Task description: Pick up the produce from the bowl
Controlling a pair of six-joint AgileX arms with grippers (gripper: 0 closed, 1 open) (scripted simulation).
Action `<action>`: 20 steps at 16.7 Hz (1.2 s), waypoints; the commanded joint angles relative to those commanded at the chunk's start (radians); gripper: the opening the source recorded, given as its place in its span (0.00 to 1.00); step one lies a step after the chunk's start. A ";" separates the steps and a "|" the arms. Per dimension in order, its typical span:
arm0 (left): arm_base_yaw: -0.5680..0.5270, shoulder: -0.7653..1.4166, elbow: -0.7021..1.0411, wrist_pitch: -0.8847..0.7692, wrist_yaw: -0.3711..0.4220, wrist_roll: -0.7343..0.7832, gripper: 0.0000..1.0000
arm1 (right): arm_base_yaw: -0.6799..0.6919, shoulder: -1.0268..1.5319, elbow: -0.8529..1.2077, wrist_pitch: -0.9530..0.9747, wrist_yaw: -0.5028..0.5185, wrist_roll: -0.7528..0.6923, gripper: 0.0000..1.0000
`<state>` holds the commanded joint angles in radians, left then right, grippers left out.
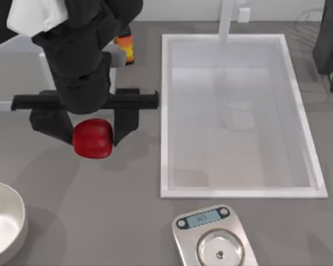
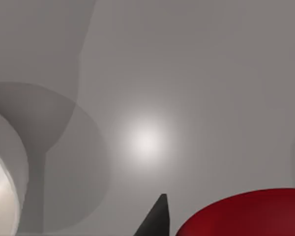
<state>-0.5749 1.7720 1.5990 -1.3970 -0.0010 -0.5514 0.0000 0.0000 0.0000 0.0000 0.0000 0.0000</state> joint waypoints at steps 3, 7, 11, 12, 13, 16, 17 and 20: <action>-0.027 0.020 -0.006 0.025 0.001 -0.027 0.00 | 0.000 0.000 0.000 0.000 0.000 0.000 1.00; -0.023 0.017 -0.007 0.026 0.001 -0.024 0.00 | 0.000 0.000 0.000 0.000 0.000 0.000 1.00; -0.022 0.035 -0.106 0.140 0.002 -0.023 0.00 | 0.000 0.000 0.000 0.000 0.000 0.000 1.00; -0.022 0.044 -0.145 0.190 0.002 -0.023 0.00 | 0.000 0.000 0.000 0.000 0.000 0.000 1.00; -0.022 0.052 -0.186 0.245 0.002 -0.022 0.00 | 0.000 0.000 0.000 0.000 0.000 0.000 1.00; -0.022 0.076 -0.303 0.392 0.002 -0.022 0.00 | 0.000 0.000 0.000 0.000 0.000 0.000 1.00; -0.022 0.083 -0.332 0.422 0.002 -0.022 0.00 | 0.000 0.000 0.000 0.000 0.000 0.000 1.00; -0.023 0.092 -0.360 0.450 0.002 -0.022 0.00 | 0.000 0.000 0.000 0.000 0.000 0.000 1.00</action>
<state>-0.5979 1.8636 1.2395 -0.9467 0.0007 -0.5733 0.0000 0.0000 0.0000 0.0000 0.0000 0.0000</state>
